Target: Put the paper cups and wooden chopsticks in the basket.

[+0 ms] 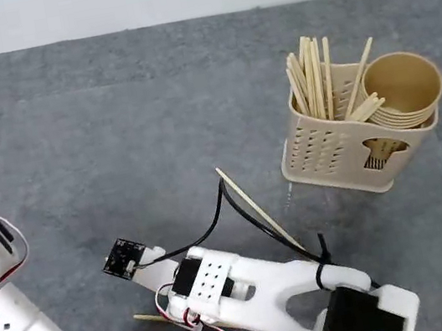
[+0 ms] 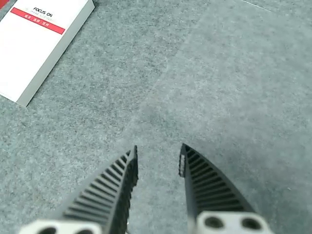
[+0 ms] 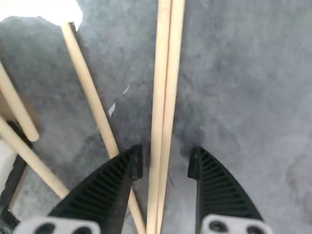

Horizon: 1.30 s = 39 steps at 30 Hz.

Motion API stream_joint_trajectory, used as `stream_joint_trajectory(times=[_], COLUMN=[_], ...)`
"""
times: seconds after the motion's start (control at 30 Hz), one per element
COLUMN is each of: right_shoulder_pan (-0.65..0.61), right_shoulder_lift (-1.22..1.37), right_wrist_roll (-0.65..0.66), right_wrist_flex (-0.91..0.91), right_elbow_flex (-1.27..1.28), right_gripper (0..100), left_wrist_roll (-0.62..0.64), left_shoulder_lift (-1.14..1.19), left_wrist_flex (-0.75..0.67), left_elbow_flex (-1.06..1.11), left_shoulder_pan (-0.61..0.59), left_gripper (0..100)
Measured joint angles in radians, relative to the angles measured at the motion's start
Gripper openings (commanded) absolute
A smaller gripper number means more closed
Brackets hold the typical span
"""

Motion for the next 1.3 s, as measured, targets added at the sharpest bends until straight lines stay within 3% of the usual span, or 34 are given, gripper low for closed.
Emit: stream_joint_trajectory(times=[0.2,0.5,0.93,1.3], right_shoulder_pan=[0.051,0.097,0.169,0.316], right_shoulder_lift=[0.015,0.018,0.098,-0.069], right_wrist_roll=[0.0,0.086,0.107,0.169], right_wrist_flex=[-0.006,-0.009,0.018,0.146], right_elbow_flex=[-0.008,-0.011,-0.092,-0.086], right_gripper=[6.3,0.9,0.8,0.8], left_wrist_roll=[0.0,0.0,-0.044,-0.044], left_shoulder_lift=[0.0,0.0,0.0,0.0], left_wrist_flex=[0.0,0.0,0.0,0.0], left_elbow_flex=[0.0,0.0,0.0,0.0], left_shoulder_pan=[0.0,0.0,0.0,0.0], left_gripper=[14,14,14,14])
